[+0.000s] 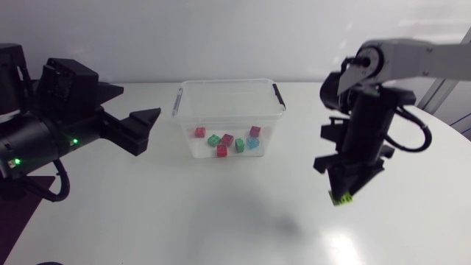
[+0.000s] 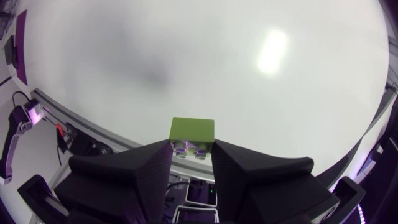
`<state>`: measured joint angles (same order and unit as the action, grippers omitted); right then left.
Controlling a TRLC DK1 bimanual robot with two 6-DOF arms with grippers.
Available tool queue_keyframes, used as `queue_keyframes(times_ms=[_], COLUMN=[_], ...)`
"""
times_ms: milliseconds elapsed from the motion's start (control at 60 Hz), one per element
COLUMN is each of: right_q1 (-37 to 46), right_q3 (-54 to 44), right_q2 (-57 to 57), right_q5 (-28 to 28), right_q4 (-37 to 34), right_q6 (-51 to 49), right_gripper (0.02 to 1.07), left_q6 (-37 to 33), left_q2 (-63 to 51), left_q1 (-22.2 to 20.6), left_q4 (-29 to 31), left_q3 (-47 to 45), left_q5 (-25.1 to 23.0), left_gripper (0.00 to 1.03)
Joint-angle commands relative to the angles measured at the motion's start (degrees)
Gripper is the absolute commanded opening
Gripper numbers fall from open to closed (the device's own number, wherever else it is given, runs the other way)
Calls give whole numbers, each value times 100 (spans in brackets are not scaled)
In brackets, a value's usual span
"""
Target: Place the duplo bricks in the container
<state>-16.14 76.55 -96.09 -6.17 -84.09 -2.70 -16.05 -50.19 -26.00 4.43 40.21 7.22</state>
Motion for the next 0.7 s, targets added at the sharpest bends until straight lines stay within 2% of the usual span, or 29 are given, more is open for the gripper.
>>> queue_keyframes(times_ms=[0,267,367,683], right_q1=[-214,-609,-733,-891], right_q3=[782,2531,3102,4553], right_q2=[-41,-841,-1113,-2142], right_q5=[-51,-297,-270,-112], right_q4=[-151,359,1009,2020], right_q6=[208,586,683,912], right_gripper=[17,16,16,17], left_q6=[67,85,85,85], left_q2=[71,62,80,282], left_q1=[33,51,121,517], left_q4=[32,23,23,-3], left_q3=[-118,-92,-101,-206], left_q5=[51,183,200,271], left_gripper=[99,99,99,99])
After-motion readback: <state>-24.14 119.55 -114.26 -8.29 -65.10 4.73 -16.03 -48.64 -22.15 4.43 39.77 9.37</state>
